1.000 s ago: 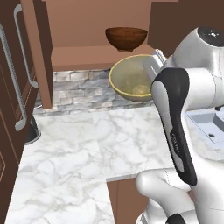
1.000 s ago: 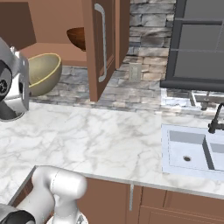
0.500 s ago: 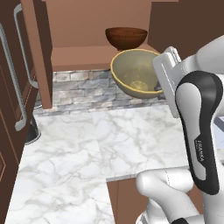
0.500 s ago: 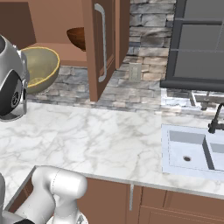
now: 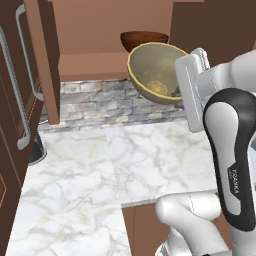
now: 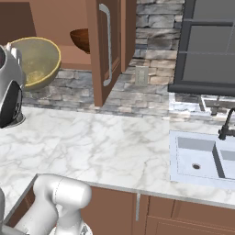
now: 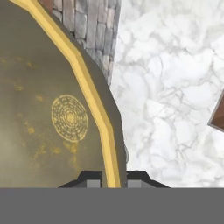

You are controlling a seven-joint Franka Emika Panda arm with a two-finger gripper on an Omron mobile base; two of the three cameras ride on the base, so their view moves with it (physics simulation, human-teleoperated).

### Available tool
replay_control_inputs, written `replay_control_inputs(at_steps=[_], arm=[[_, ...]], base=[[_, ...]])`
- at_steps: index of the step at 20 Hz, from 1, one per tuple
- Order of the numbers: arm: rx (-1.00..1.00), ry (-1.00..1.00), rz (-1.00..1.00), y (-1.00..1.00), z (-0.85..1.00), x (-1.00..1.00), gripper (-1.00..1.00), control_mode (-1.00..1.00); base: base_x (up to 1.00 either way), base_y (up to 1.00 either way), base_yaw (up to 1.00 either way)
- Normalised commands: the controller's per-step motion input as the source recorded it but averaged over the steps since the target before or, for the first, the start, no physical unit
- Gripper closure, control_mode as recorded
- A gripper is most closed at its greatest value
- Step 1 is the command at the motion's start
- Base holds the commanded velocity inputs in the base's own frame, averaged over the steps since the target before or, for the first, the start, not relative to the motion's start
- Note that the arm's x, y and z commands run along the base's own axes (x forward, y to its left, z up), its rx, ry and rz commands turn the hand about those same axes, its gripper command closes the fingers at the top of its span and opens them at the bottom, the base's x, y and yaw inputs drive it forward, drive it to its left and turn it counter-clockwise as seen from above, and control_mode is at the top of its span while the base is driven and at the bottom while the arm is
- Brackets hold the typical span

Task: Open the cabinet. Pick the bowls from the counter and place them in the cabinet. Then close the cabinet.

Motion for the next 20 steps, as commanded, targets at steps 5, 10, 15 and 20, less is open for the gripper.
replay_control_inputs(at_steps=[5, 10, 15, 20], arm=[[0.0, -0.14, 0.0, 0.42, 0.09, 0.0, 1.0, -1.0], [0.0, -0.01, 0.0, 0.19, 0.02, 0.2, 1.0, -1.0], [0.0, 0.0, 0.05, 0.14, 0.0, 0.55, 1.0, -1.0], [0.0, 0.0, 0.06, 0.28, 0.0, 0.53, 1.0, -1.0]], base=[[0.0, 0.0, 0.0], [0.0, 0.0, 0.0], [0.0, 0.0, 0.0], [0.0, 0.0, 0.0]])
